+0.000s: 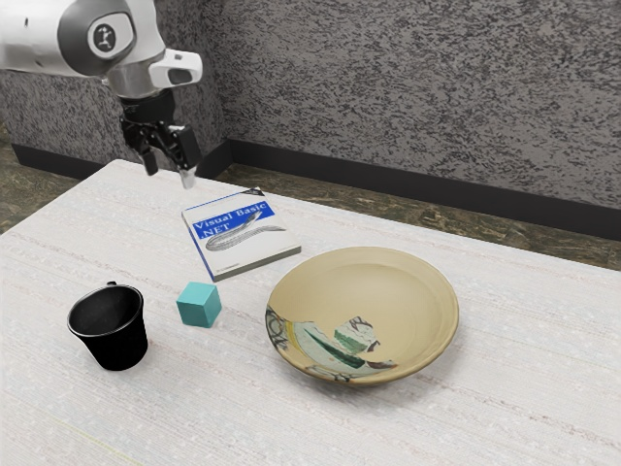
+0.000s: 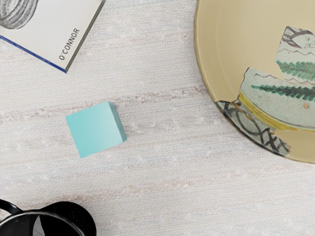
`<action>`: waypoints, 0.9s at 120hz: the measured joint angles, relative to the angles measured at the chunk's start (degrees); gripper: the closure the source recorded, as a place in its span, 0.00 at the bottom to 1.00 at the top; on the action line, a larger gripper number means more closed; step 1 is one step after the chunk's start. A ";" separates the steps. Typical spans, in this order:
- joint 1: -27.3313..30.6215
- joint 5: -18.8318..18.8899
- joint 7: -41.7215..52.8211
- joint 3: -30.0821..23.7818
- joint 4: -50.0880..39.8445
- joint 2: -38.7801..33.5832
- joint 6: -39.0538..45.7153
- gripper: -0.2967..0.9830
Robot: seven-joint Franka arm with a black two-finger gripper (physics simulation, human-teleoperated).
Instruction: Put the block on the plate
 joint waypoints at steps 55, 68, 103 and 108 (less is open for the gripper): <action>-4.78 -1.65 -4.23 5.06 -6.47 14.08 12.22 0.23; -5.01 -1.76 -8.06 6.38 -6.65 17.19 16.64 0.23; 2.36 3.68 -18.11 2.34 -9.55 21.80 28.65 0.23; 3.11 4.32 -19.15 1.44 -10.11 22.12 29.79 0.23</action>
